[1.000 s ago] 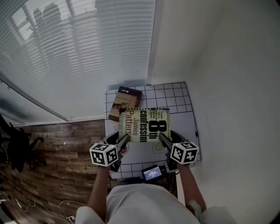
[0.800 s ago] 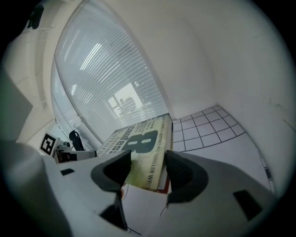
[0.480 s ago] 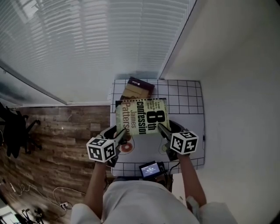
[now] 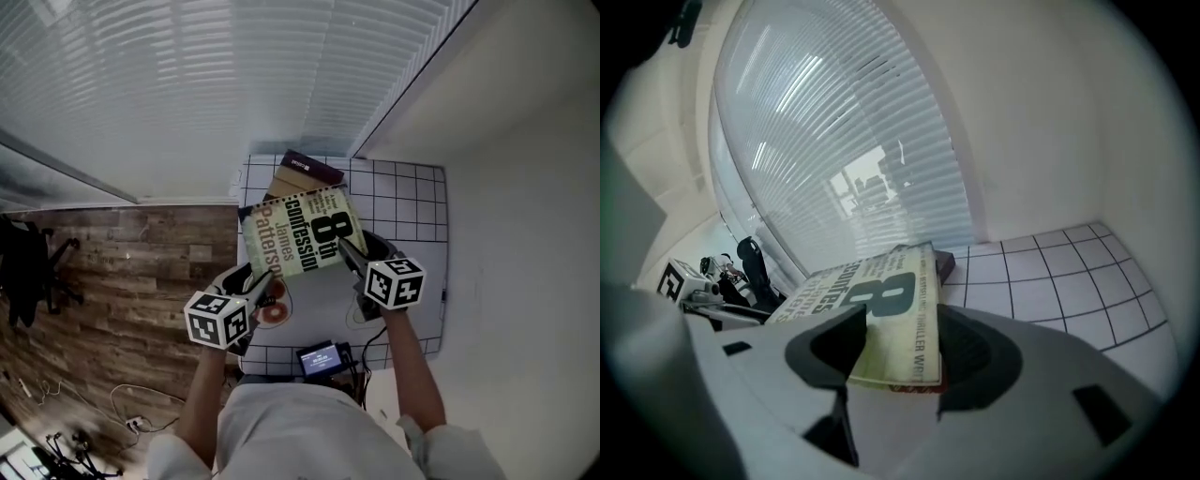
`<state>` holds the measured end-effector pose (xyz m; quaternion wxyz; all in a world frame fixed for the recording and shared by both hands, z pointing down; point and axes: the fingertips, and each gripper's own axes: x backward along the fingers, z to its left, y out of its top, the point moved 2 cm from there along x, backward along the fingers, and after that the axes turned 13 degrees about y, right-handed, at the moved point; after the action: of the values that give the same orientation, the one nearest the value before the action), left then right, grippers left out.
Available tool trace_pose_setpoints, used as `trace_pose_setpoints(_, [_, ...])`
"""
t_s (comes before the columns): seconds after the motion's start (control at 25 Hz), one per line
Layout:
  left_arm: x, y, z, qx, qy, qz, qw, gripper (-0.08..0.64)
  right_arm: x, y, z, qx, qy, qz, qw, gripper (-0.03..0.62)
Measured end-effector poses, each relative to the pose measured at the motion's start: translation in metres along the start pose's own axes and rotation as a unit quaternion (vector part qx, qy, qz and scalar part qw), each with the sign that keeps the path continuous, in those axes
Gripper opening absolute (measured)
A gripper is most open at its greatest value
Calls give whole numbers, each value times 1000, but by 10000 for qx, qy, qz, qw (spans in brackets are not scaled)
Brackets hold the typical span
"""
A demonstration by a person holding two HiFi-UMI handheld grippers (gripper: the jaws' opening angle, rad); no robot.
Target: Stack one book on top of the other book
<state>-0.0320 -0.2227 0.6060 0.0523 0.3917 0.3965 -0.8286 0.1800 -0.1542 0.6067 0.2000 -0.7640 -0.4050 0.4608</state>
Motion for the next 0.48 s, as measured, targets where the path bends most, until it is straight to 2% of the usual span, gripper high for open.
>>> trace_pose_setpoints(0.24, [-6,-4,-2,180,-182,125,9996,201,-29,11,-20,155,163,-83,9997,241])
trace_pose_setpoints(0.32, [-7,-5,-5,53,-213,171,9996,201,-37,16,-24,155,168,-125,9997,244])
trace_pose_setpoints(0.48, [-12,-21,-10,-446,-309,483,9974,198,-50,26,-29,409,91,-66,9991,250])
